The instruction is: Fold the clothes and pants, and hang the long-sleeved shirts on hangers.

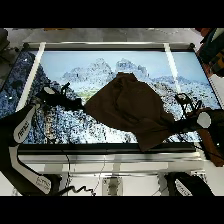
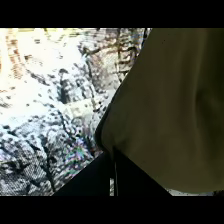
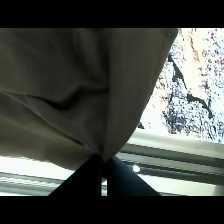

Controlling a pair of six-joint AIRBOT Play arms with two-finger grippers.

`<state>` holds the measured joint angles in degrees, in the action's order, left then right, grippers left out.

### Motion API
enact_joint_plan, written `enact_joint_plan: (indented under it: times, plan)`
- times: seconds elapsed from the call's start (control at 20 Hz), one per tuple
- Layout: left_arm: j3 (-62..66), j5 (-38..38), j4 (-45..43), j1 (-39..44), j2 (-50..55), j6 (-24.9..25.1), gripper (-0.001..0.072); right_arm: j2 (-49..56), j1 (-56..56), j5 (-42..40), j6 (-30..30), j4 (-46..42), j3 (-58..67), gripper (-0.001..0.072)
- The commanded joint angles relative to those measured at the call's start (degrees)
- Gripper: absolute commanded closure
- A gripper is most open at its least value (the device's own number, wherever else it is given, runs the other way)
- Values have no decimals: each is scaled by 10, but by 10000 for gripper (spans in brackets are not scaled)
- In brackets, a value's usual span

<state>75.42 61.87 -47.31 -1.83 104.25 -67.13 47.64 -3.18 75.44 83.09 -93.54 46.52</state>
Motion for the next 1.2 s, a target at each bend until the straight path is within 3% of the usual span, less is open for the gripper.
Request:
enact_joint_plan:
  times: [0.0, 0.15, 0.4, 0.75, 0.9, 1.15]
  plan:
    - [14, 2, 22, -5, -21, 7, 702, 0, 0, -28, 0, 3, 2, 702]
    - [51, 24, 23, -27, -97, 7, 703, 0, 0, -89, 8, 3, 40, 701]
    - [65, -7, 24, -76, -340, 20, 702, -1, 0, -135, 30, 3, 223, 701]
    - [64, -222, -3, -158, -684, 20, 702, -15, 0, -132, 30, 4, 480, 701]
    - [64, -278, -90, -163, -767, 20, 702, -54, 0, -132, 30, 8, 528, 701]
    - [64, -280, -142, -163, -836, 20, 702, -132, 0, -138, 30, 72, 547, 701]
